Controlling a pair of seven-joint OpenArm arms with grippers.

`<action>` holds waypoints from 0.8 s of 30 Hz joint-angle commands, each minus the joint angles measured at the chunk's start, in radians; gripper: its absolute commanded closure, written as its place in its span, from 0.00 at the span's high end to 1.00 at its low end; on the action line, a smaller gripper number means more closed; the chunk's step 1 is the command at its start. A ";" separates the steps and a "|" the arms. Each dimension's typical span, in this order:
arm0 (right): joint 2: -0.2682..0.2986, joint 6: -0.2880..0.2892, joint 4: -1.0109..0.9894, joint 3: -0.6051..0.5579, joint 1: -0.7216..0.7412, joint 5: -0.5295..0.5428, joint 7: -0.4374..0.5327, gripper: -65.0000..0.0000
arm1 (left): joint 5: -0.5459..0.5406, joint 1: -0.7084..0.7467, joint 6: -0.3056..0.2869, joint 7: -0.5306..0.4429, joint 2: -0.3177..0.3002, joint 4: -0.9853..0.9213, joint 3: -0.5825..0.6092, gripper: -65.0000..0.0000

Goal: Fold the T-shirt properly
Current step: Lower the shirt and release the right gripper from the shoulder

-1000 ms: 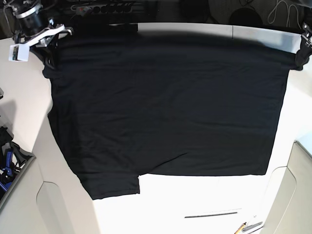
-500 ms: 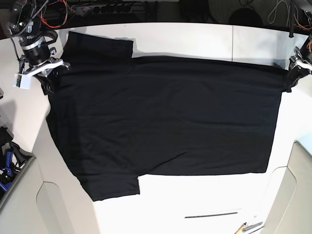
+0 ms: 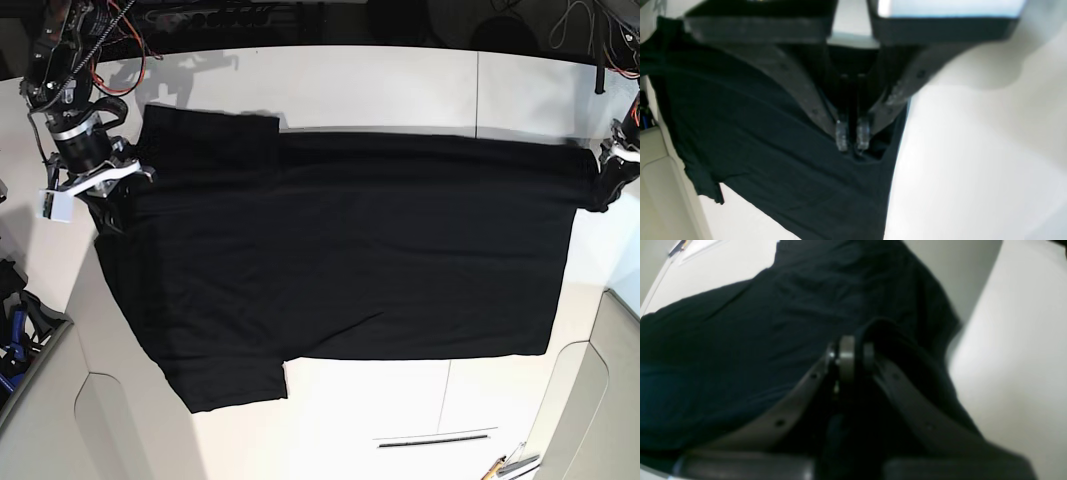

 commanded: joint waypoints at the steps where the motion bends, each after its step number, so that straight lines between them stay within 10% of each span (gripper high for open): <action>1: 0.008 0.005 0.015 -0.004 0.019 -0.004 0.031 0.00 | -0.017 -0.006 -0.009 -0.022 -0.023 0.014 -0.007 0.00; 24: 0.008 0.005 -0.195 -0.008 0.145 -0.042 0.085 0.00 | 0.006 -0.005 -0.009 -0.010 -0.022 0.014 -0.006 0.04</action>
